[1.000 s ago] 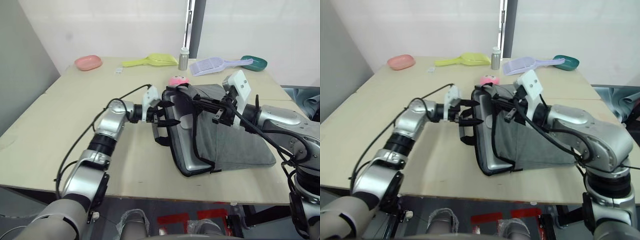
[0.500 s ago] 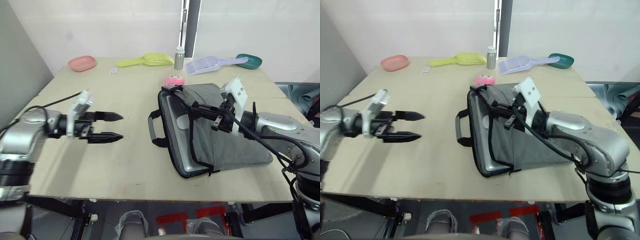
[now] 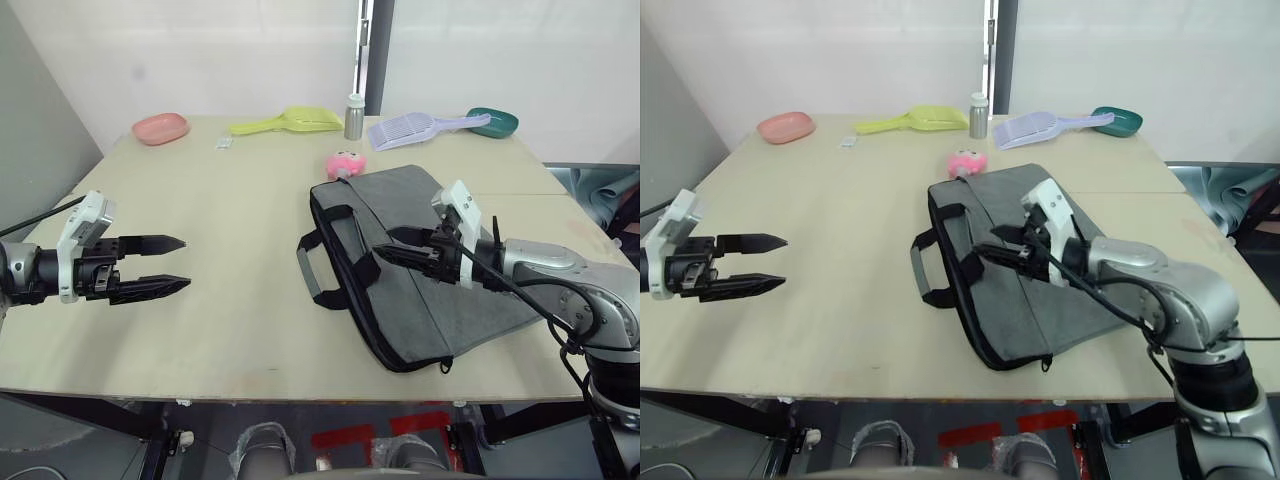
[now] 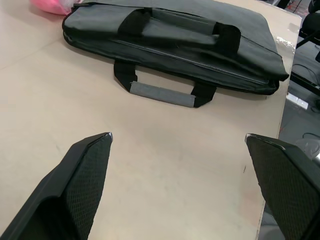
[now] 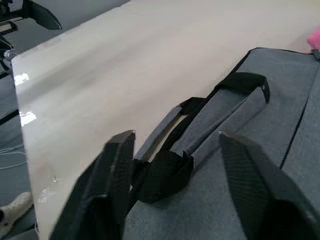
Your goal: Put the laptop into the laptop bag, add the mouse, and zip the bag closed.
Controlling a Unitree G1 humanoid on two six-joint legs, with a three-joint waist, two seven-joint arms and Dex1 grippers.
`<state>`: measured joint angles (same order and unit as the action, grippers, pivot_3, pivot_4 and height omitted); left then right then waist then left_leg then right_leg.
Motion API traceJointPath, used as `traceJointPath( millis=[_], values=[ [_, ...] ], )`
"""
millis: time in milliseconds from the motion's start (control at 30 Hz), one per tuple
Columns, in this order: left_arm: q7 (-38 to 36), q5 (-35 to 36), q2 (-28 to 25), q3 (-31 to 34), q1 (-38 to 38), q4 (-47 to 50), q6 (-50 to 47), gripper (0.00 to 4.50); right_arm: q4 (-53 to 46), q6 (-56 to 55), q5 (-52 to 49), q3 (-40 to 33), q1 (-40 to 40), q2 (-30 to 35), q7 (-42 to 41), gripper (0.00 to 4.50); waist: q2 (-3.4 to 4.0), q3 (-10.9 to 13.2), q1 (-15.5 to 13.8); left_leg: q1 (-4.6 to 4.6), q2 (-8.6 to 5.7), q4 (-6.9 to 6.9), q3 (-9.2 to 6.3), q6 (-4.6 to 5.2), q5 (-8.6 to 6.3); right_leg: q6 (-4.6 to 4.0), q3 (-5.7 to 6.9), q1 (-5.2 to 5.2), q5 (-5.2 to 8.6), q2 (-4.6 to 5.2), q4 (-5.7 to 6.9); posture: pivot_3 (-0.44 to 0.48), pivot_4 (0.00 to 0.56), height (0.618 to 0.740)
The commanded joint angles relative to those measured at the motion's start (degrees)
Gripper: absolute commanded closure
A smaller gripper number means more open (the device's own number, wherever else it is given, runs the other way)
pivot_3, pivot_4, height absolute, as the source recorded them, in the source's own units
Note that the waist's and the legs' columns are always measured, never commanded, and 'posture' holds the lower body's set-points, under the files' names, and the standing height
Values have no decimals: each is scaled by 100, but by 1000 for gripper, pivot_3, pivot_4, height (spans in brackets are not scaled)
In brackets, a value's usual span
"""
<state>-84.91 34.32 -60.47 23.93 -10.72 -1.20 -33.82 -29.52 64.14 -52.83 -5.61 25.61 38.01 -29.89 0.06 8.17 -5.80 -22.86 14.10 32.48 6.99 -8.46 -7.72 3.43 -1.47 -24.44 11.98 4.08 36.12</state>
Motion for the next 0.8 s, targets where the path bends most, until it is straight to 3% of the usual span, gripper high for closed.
traceJointPath(
  millis=[33, 67, 233, 333, 567, 800],
  values=[
    [-30, 137, -154, 217, -6, 86, 110, 0, 24, 112, -283, -261, 23, 251, -254, 451, 0, 0, -4, 0, 0, 0, 0, 0, 0, 0, 0, 0, 0, 0, -1, 0, 150, 740],
    [-47, 133, -159, 208, -19, 49, 133, 0, 28, 139, -348, -325, 3, 321, -296, 71, -1, 0, -4, 0, 0, 0, 0, 0, 0, 0, 1, 0, 0, 0, -2, 0, 150, 740],
    [-106, 100, -129, -14, -212, -138, 286, 0, 26, 347, -541, -367, 120, 365, -82, 25, -1, -1, -8, 2, 0, 1, 0, 3, 0, 0, -1, 0, 0, -1, 3, 0, 150, 740],
    [-146, 79, -95, -153, -318, -186, 368, 0, 283, 641, -465, -217, 471, -139, 677, 25, -5, -7, 33, 6, 1, 10, 1, 2, 0, -1, -4, 1, 0, -2, 14, 0, 150, 740],
    [-456, -10, -256, -256, -257, -397, 612, 0, -9, 1121, 417, 1106, 908, -386, 1397, 25, -3, -7, 18, 7, 2, 23, 1, -1, 3, -3, -6, -3, 1, -3, 32, 0, 150, 740],
    [-657, 18, -428, -232, -351, -580, 743, 0, 720, 1033, 1499, 2180, 1624, -675, 1536, 25, -5, -8, 17, 9, 2, 25, 1, -6, 4, -2, -7, -3, 1, -2, 38, 0, 150, 740]
  ],
)
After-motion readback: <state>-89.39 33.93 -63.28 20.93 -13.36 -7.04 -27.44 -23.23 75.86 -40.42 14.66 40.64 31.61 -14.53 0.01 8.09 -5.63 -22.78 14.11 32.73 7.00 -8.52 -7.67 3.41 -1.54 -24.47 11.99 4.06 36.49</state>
